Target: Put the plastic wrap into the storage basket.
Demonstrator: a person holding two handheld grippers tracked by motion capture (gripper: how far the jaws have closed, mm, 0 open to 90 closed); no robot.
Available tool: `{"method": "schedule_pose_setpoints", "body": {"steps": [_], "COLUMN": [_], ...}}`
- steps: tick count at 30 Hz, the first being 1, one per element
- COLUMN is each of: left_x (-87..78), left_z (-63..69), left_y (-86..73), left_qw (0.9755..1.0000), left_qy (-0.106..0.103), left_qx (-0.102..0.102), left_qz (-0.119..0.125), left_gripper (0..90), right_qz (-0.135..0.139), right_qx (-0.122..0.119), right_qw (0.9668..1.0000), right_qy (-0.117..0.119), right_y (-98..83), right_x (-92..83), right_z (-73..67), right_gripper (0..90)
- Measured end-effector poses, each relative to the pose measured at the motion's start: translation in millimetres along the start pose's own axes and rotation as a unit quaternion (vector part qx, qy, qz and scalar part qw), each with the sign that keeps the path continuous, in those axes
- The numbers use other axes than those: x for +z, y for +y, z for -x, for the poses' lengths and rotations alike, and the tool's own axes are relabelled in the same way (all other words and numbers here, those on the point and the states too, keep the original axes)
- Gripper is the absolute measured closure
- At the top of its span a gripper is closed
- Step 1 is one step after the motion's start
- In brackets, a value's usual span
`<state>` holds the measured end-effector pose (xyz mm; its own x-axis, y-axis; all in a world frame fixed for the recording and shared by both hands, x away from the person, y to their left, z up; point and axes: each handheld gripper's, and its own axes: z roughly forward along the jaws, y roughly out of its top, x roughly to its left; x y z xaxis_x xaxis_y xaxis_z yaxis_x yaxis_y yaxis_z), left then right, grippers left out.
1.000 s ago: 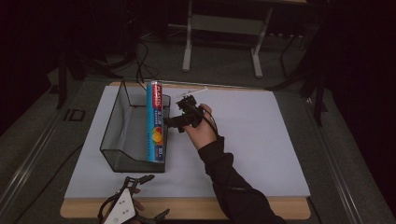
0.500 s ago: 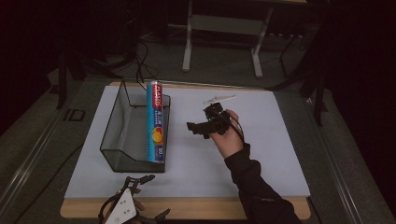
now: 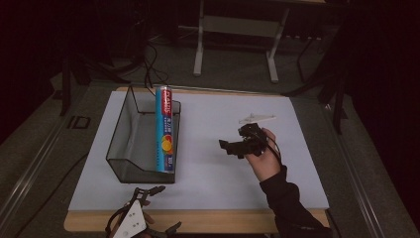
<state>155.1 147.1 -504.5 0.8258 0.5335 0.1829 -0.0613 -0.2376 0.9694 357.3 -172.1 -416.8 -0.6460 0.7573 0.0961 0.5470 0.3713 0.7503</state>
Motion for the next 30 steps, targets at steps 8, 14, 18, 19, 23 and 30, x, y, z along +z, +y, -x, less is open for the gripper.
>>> {"method": "schedule_pose_setpoints", "body": {"steps": [8,14,18,19,23,30], "left_x": [1.0,1.2,1.7,1.7,1.8,1.6], "left_z": [0.6,1.0,1.1,1.3,1.8,1.8], "left_y": [0.0,-0.1,-0.2,-0.1,0.0,0.1], "left_qw": [1.0,1.0,1.0,1.0,1.0,1.0], "left_qy": [-0.001,-0.001,-0.001,-0.001,-0.002,-0.001], "left_qx": [0.001,0.001,0.0,0.0,0.0,0.001], "left_qz": [-0.002,-0.003,-0.003,-0.003,-0.003,-0.004], "left_gripper": [1.1,1.1,1.1,1.1,1.1,1.1], "right_qz": [-0.01,-0.027,-0.031,-0.033,-0.037,-0.044], "right_qx": [0.009,0.005,0.001,0.004,0.009,0.012], "right_qw": [0.9999,0.9996,0.9995,0.9994,0.9992,0.9989], "right_qy": [0.003,0.008,0.005,0.002,-0.005,-0.006], "right_y": [-28.1,-49.1,-62.3,-65.0,-75.0,-92.9], "right_x": [-10.9,-13.3,-17.2,-18.4,-22.7,-26.7], "right_z": [13.6,17.0,20.2,21.5,26.3,32.8], "right_gripper": [13.2,13.1,13.1,13.1,13.2,12.9]}}
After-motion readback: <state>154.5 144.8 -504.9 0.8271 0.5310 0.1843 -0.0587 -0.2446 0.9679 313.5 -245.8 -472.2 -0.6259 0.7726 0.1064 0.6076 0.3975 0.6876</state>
